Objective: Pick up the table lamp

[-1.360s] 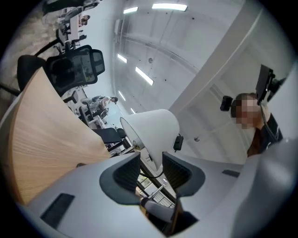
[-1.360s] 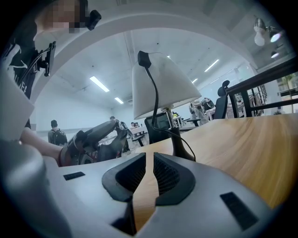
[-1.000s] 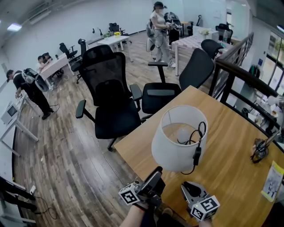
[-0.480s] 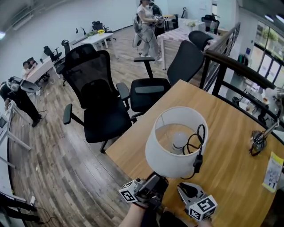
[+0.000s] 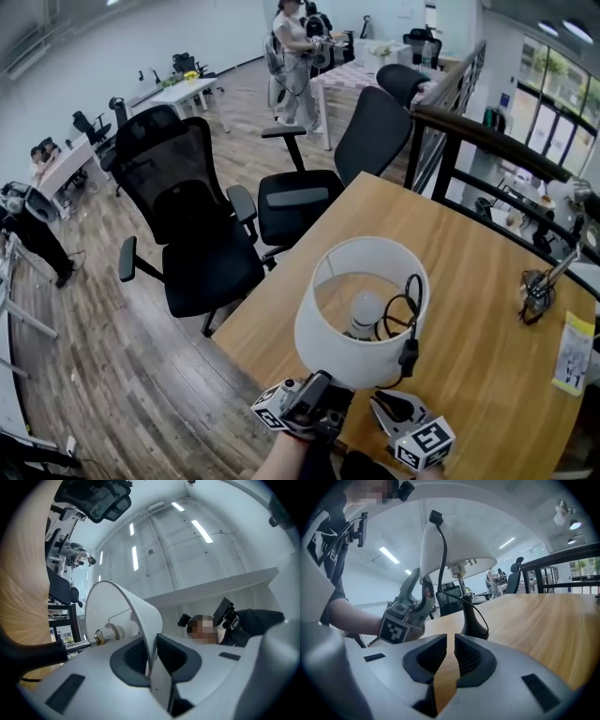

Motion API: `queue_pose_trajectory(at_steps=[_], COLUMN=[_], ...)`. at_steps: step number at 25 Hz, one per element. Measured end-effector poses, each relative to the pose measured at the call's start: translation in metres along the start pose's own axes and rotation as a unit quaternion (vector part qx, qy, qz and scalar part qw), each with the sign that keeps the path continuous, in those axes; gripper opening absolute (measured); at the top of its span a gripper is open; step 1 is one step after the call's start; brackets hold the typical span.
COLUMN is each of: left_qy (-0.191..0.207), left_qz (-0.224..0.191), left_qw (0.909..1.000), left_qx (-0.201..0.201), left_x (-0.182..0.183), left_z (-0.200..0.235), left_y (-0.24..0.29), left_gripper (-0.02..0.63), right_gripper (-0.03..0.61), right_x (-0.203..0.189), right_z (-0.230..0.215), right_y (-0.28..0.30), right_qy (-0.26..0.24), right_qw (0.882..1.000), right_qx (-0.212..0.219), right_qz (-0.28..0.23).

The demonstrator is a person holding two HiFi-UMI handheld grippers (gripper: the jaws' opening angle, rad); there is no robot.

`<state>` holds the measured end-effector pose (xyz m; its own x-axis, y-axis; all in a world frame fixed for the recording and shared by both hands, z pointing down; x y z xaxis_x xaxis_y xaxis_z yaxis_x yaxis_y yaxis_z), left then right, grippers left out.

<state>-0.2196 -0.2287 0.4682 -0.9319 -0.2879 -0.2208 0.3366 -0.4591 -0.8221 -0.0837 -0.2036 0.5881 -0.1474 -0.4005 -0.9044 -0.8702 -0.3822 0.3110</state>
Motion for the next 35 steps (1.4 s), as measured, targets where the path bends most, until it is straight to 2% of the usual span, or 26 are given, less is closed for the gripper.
queue_pose_trajectory(at_steps=[9, 17, 21, 31, 35], left_qy=[-0.002, -0.02, -0.026, -0.051, -0.064], left_qz=[-0.024, -0.044, -0.051, -0.063, -0.065], left_qw=[0.9997, 0.9986, 0.9978, 0.9961, 0.9953], left_qx=[-0.002, 0.022, 0.035, 0.033, 0.031], left_x=[0.015, 0.033, 0.043, 0.06, 0.063], left_z=[0.011, 0.027, 0.035, 0.055, 0.061], left_y=[0.016, 0.034, 0.042, 0.056, 0.06], left_gripper=[0.021, 0.02, 0.02, 0.017, 0.013], right_gripper=[0.064, 0.067, 0.129, 0.17, 0.181], right_x=[0.013, 0.032, 0.043, 0.063, 0.068], right_z=[-0.01, -0.029, -0.037, -0.057, -0.063], right_y=[0.01, 0.026, 0.042, 0.079, 0.09], right_qy=[-0.006, -0.014, -0.012, -0.029, -0.021], right_qw=[1.0, 0.998, 0.998, 0.997, 0.998], right_qx=[-0.028, -0.061, -0.058, -0.064, -0.06], right_qz=[-0.011, -0.007, -0.001, 0.022, 0.029])
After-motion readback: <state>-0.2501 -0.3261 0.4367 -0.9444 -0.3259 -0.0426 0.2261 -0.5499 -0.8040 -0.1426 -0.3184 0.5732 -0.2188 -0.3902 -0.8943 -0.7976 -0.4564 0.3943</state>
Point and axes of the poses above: the fingertips, and each gripper's own axes: y forward along the fingers, z to its left, x out of its top, the point moved 3 cm from there along -y, backward along the fingers, and after that the axes turned 5 degrees about x, right-handed, at the moved point
